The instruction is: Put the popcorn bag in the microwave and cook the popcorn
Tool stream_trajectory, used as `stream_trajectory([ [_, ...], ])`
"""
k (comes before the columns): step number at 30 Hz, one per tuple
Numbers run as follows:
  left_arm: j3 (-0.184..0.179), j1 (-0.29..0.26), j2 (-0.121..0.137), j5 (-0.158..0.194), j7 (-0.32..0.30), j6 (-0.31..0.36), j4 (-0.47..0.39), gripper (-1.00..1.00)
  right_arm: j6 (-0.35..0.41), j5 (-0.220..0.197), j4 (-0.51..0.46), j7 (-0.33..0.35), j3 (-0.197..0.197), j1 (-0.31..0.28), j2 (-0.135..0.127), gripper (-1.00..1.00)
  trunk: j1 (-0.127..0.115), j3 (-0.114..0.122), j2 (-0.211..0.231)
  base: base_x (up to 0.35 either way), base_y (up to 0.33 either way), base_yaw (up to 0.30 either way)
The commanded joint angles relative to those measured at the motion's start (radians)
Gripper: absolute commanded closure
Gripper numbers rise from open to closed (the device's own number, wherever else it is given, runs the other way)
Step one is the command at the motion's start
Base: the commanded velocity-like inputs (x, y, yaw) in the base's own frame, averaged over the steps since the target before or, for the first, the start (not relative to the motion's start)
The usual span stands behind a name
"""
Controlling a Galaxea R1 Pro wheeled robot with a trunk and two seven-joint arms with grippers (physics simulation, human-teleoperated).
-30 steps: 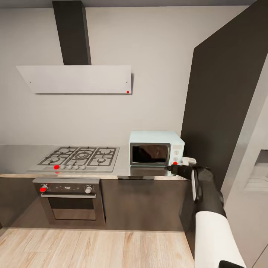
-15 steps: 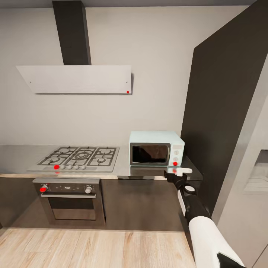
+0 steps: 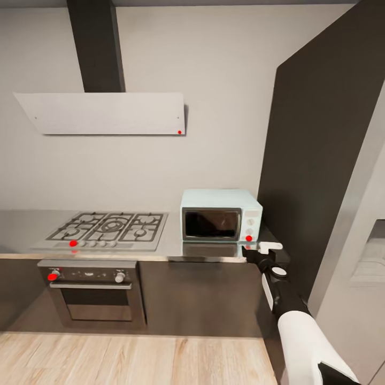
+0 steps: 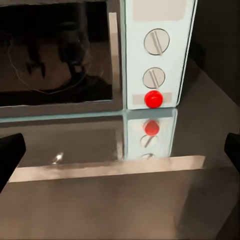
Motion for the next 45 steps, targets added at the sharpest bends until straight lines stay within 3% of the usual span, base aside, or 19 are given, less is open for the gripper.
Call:
stream_trajectory([
  [1,-0.008,0.000,0.000,0.008,0.004,-0.002,0.000,-1.00,0.003,0.010,-0.002,0.009,-0.008,-0.001,0.001,-1.00,0.001,0.000,-0.001,0.210,-0.192,0.000],
  [13,-0.008,0.000,0.001,0.008,0.004,-0.001,0.000,-1.00,0.002,0.012,0.034,0.009,-0.006,-0.001,0.001,-1.00,0.001,0.000,-0.001,0.206,-0.168,0.000],
  [20,-0.008,0.000,0.001,0.013,0.004,-0.002,-0.001,-1.00,-0.006,0.015,0.067,0.007,-0.002,-0.001,0.013,-1.00,0.001,0.000,-0.001,0.034,-0.020,0.000],
  [33,-0.008,0.000,0.003,0.017,0.004,-0.002,-0.001,-1.00,-0.008,0.010,0.082,0.005,-0.005,-0.001,0.004,-1.00,0.001,0.000,-0.001,0.229,0.000,0.000],
  [34,-0.008,0.000,0.003,0.017,0.004,-0.002,0.000,-1.00,-0.006,0.009,0.082,0.006,-0.006,-0.001,0.003,1.00,0.001,0.000,-0.001,0.295,0.000,0.000],
  [45,-0.008,0.000,0.004,0.018,0.004,-0.002,-0.001,-1.00,-0.010,0.015,0.136,0.007,-0.004,-0.001,0.000,1.00,0.001,0.000,-0.001,0.235,0.000,0.000],
])
